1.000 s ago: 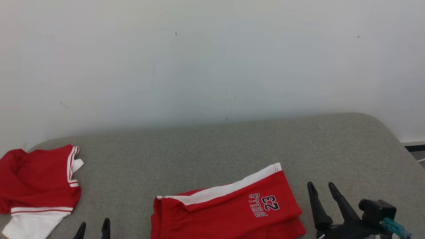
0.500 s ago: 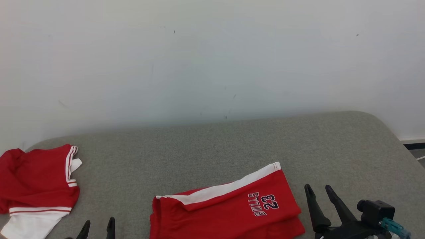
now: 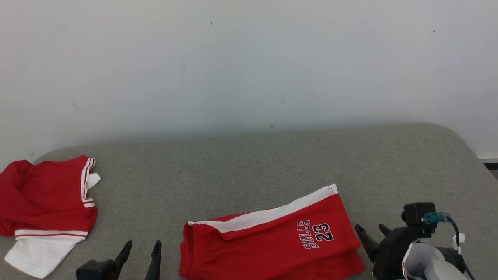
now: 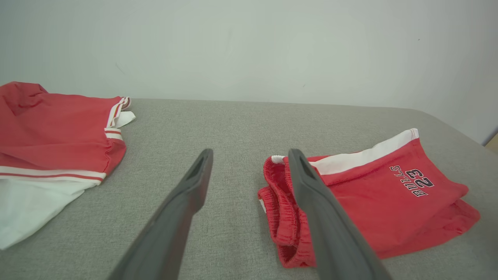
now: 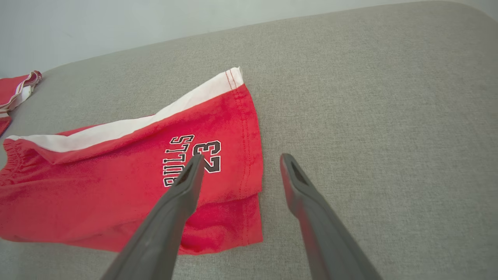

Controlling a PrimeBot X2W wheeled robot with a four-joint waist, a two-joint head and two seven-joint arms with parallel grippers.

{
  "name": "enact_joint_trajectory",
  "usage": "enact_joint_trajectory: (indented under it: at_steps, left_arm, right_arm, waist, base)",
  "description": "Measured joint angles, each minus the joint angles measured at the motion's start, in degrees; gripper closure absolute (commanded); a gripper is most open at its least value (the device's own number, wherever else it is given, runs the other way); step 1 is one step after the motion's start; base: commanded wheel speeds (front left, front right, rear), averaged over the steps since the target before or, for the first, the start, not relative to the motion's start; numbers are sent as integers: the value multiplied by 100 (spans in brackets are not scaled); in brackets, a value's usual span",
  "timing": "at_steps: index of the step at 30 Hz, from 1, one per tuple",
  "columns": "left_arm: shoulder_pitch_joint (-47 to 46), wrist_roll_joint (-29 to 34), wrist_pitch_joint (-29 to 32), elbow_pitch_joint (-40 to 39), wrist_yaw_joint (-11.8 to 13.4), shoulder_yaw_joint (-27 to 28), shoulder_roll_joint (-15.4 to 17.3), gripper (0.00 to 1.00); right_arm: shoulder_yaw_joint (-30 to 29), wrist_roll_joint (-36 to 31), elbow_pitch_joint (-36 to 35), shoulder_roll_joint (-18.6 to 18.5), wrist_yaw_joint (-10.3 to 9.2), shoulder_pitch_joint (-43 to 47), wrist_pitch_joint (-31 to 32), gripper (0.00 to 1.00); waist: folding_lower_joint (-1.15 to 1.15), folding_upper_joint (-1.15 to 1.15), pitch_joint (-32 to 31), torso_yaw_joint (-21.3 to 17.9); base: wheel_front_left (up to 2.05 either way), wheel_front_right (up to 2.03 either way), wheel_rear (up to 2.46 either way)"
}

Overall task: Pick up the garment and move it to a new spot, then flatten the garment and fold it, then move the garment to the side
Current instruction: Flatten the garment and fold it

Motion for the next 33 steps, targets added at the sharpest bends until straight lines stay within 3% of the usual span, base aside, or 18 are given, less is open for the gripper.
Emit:
enact_joint_trajectory:
  at_steps: [8,16,29,33]
  left_arm:
    - [-349,131,298,-132,0,-235,-122,0]
    - [-415,137,471,-149,0,-267,-130,0]
    - [-642,179,626,-174,-1,-388,-190,0]
    - [-656,182,667,-166,-1,-385,-187,0]
  right_arm:
    - [-244,207,781,63,-312,-558,601,0]
    - [-414,504,1308,260,-398,-946,909,0]
    - [-583,589,1991,276,-546,-1276,1189,0]
    - [-586,605,2161,299,-560,-1416,1284,14]
  waist:
    - [0,0,196,307]
    - [0,0,432,635]
    - [0,0,759,974]
    - [-1,0,818,1020]
  base:
    - [0,0,0]
    - [0,0,0]
    - [0,0,0]
    - [0,0,0]
